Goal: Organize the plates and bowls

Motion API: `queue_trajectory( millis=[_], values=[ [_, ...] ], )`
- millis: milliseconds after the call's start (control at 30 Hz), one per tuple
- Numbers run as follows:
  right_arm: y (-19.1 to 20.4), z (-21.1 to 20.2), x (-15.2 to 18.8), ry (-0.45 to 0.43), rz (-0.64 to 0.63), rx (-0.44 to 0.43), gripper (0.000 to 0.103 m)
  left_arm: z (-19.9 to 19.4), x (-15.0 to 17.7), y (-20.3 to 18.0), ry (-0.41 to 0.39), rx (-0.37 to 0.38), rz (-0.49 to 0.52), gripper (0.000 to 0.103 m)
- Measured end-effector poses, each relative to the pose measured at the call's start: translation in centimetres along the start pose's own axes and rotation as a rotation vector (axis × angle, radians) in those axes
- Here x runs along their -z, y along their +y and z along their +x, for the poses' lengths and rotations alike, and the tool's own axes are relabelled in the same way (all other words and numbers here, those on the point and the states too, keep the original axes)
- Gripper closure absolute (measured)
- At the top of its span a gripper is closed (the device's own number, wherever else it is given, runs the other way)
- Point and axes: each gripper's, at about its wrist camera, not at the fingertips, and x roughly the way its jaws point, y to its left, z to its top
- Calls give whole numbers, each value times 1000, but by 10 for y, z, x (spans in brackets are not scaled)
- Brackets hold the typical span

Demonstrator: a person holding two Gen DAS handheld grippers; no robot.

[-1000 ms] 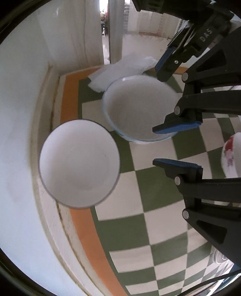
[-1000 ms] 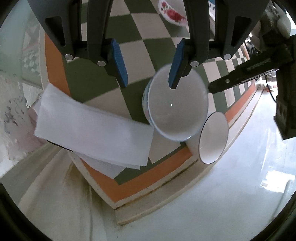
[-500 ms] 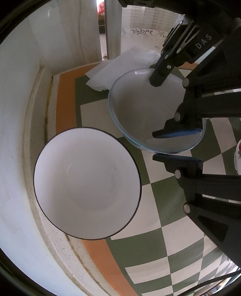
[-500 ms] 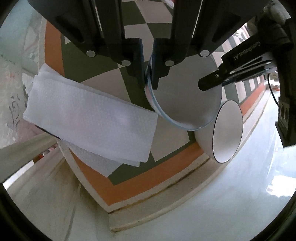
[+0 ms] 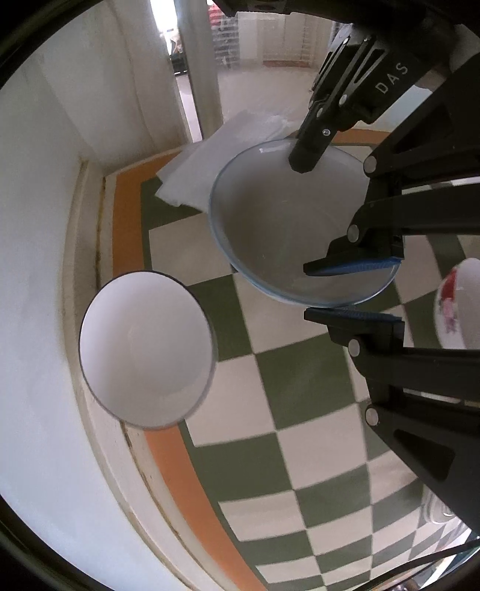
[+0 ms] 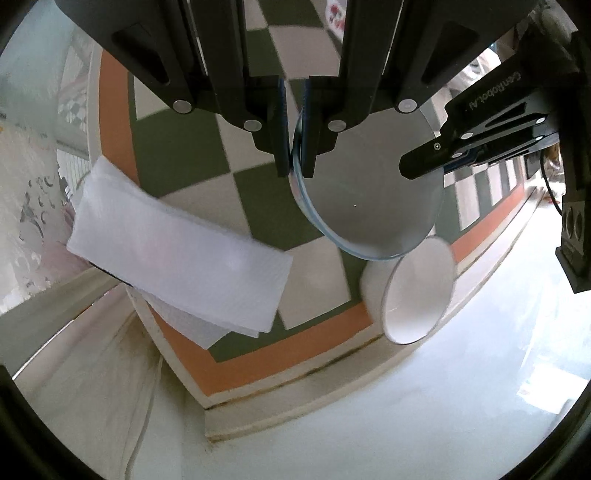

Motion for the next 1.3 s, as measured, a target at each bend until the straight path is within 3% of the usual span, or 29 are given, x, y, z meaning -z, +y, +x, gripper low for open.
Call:
queue_trajectory(
  millis=[333, 600, 967, 1300],
  values=[
    [31, -50, 62, -35, -56, -18, 96, -49, 61, 13, -53, 10, 26, 88],
    [51, -64, 117, -22, -75, -45, 95, -70, 113, 29, -58, 8, 35, 88],
    [53, -27, 185, 87, -77, -47, 95, -44, 169, 47, 23, -13, 38, 88],
    [45, 4, 203, 137, -66, -22, 95, -9, 181, 46, 81, -68, 64, 88]
  ],
)
